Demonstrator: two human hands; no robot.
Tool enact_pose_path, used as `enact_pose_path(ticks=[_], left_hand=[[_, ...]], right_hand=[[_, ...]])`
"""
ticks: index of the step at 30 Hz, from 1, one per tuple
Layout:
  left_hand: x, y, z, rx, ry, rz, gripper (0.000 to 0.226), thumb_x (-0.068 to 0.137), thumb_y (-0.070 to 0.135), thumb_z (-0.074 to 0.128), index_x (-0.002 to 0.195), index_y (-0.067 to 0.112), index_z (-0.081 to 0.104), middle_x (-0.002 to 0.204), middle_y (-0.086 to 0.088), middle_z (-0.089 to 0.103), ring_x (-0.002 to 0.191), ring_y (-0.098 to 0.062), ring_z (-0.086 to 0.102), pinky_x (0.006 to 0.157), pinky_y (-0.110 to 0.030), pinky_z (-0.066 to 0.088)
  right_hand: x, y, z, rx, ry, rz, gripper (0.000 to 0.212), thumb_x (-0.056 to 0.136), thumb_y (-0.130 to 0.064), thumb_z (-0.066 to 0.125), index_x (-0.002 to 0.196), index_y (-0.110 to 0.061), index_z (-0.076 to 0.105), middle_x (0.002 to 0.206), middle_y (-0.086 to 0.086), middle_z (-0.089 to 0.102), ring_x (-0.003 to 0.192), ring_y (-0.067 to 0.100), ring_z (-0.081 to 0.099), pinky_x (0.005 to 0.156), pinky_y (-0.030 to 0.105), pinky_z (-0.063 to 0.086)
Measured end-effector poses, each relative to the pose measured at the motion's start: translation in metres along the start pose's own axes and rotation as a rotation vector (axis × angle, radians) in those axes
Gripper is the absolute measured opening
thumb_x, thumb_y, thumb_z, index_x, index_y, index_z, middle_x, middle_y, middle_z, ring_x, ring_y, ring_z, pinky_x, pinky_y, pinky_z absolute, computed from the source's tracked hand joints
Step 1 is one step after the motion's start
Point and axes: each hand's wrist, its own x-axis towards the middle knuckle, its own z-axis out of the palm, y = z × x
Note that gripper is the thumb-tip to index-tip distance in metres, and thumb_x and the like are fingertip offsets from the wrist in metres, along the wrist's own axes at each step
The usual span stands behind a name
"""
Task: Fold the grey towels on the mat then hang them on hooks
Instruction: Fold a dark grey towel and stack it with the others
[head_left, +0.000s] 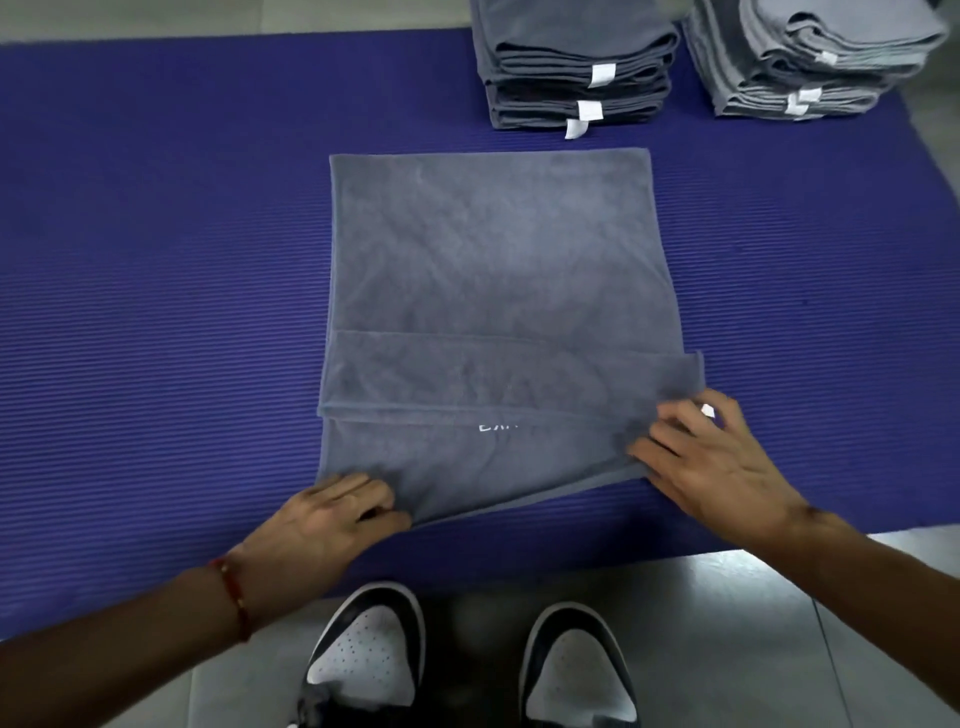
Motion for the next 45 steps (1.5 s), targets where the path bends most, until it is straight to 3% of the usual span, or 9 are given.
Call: enact_pose_path(ticks=[9,13,16,21,27,32,35,41,45], left_hand=[[0.002,-0.02,-0.02,-0.122,-0.091,0.072,0.034,0.092,0.028,0.046,0.12,0.033,0.064,0.107,0.014,0.066,0.095,-0.004,0.063,0.084,-0.022,0.054],[0.048,-0.077,-0.044,-0.052,0.209,-0.258,0.043,0.093,0.029,0.046,0.127,0.01,0.066,0.128,-0.01,0.061,0.113,-0.03,0.057,0.096,-0.047,0.048],[0.071,-0.117,-0.048,-0.016,0.077,-0.461,0.066,0.086,0.042,0.042,0.14,0.007,0.053,0.138,-0.018,0.056,0.121,-0.043,0.054,0.096,-0.058,0.048],[0.083,-0.109,-0.06,-0.223,0.031,-0.627,0.038,0.08,0.027,0.067,0.114,0.011,0.072,0.086,-0.002,0.071,0.087,-0.03,0.066,0.095,-0.037,0.045],[0.051,-0.1,-0.061,-0.368,0.061,-0.484,0.029,0.079,0.001,0.072,0.083,0.029,0.065,0.107,0.003,0.062,0.098,-0.014,0.054,0.092,-0.034,0.044],[0.025,-0.061,-0.068,-0.484,0.207,-0.447,0.01,0.087,0.021,0.056,0.093,0.029,0.057,0.088,0.009,0.065,0.089,-0.008,0.063,0.083,-0.013,0.045],[-0.005,-0.035,-0.053,-0.398,0.188,-0.327,0.01,0.089,0.026,0.053,0.097,0.027,0.059,0.089,0.013,0.064,0.085,-0.008,0.064,0.084,-0.019,0.047],[-0.041,-0.023,-0.001,-0.023,0.097,-0.061,0.028,0.094,0.017,0.05,0.112,0.013,0.072,0.103,0.0,0.069,0.091,-0.019,0.064,0.088,-0.031,0.047],[-0.043,-0.02,0.009,0.009,0.039,-0.104,0.035,0.095,0.035,0.049,0.118,0.019,0.07,0.112,0.0,0.065,0.101,-0.019,0.062,0.093,-0.03,0.043]], right_hand=[[-0.057,0.007,-0.014,0.191,-0.169,0.079,0.018,0.083,-0.029,0.053,0.08,-0.017,0.066,0.084,0.002,0.06,0.074,0.026,0.058,0.07,0.041,0.048],[-0.014,0.023,-0.024,0.391,-0.018,0.57,0.018,0.096,-0.032,0.06,0.104,-0.017,0.065,0.098,-0.003,0.059,0.082,0.021,0.059,0.076,0.035,0.046],[0.025,0.039,-0.023,0.704,-0.03,0.949,0.052,0.093,-0.031,0.073,0.137,-0.015,0.052,0.108,-0.008,0.06,0.095,0.013,0.058,0.087,0.03,0.046],[0.045,0.056,-0.022,1.305,-0.051,1.235,0.026,0.091,-0.007,0.074,0.117,-0.009,0.071,0.099,0.008,0.075,0.082,0.012,0.071,0.064,0.014,0.056],[0.006,0.066,-0.028,1.433,-0.154,0.978,0.052,0.066,-0.05,0.088,0.104,-0.016,0.078,0.105,0.005,0.078,0.097,0.016,0.072,0.078,0.02,0.058],[-0.016,0.062,-0.04,1.356,-0.134,0.815,0.013,0.087,-0.011,0.074,0.098,-0.015,0.078,0.098,-0.002,0.078,0.095,0.009,0.072,0.083,0.009,0.051],[-0.031,0.056,-0.042,1.277,-0.18,0.673,0.009,0.08,-0.025,0.08,0.089,-0.025,0.08,0.095,-0.006,0.078,0.091,0.005,0.071,0.084,0.007,0.049],[-0.056,0.039,-0.014,0.583,-0.189,0.218,0.025,0.076,-0.015,0.085,0.095,-0.029,0.077,0.106,-0.016,0.07,0.095,0.005,0.063,0.091,0.017,0.048],[-0.06,0.026,-0.009,0.293,-0.198,0.102,0.032,0.083,-0.045,0.067,0.107,-0.024,0.07,0.113,-0.006,0.061,0.093,0.016,0.061,0.08,0.036,0.055]])
